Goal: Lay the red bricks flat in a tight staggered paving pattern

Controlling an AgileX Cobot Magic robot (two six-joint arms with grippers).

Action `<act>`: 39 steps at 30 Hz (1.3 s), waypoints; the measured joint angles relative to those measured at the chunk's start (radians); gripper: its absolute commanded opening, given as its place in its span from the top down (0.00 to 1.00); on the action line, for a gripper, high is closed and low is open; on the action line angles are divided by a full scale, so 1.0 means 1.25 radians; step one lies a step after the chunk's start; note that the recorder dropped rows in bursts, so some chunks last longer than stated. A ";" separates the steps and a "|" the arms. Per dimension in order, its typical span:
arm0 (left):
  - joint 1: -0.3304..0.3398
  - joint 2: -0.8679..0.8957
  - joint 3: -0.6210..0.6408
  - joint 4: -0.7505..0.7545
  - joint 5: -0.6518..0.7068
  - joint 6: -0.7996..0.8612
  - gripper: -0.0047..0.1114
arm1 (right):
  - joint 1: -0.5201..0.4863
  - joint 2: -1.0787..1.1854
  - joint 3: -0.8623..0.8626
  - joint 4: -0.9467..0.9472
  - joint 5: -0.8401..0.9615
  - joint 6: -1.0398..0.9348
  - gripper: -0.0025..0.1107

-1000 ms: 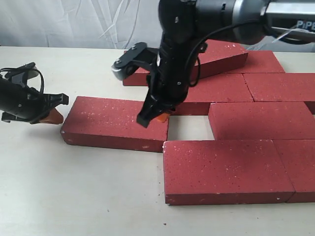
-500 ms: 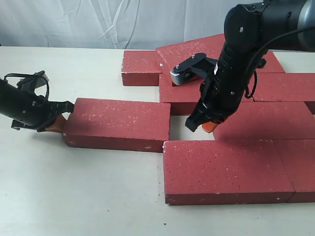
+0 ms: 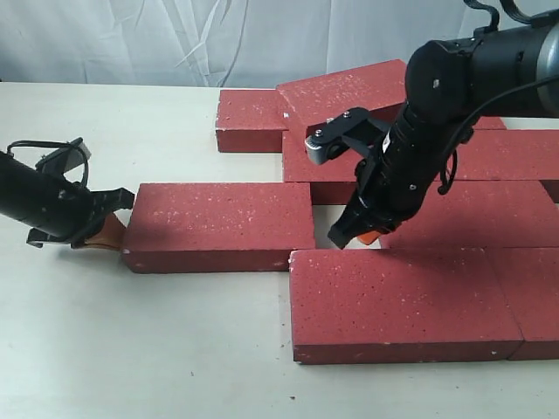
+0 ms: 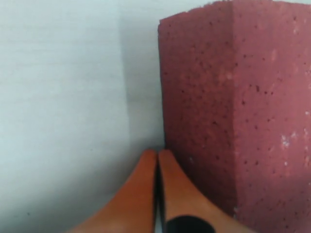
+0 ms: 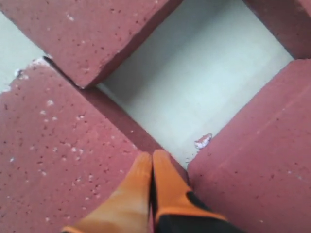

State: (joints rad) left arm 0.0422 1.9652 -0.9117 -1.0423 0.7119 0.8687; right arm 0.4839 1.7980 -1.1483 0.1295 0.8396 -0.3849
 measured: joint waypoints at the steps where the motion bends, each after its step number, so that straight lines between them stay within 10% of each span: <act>1: -0.003 0.000 0.000 0.001 0.000 0.000 0.96 | 0.000 0.000 0.000 -0.034 -0.001 0.024 0.99; 15: -0.116 -0.003 0.000 -0.018 -0.038 0.007 0.96 | -0.108 -0.010 0.005 -0.098 0.000 0.086 0.99; 30: -0.010 -0.073 0.004 0.023 -0.097 0.020 0.96 | -0.142 -0.140 0.005 0.059 -0.016 0.066 0.99; 39: -0.072 -0.100 0.004 0.023 -0.157 -0.016 0.96 | -0.142 -0.134 0.005 0.093 -0.028 0.051 0.99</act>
State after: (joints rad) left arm -0.0475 1.8397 -0.9071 -1.0139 0.5162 0.8485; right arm 0.3066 1.6309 -1.1418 0.2463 0.8043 -0.3209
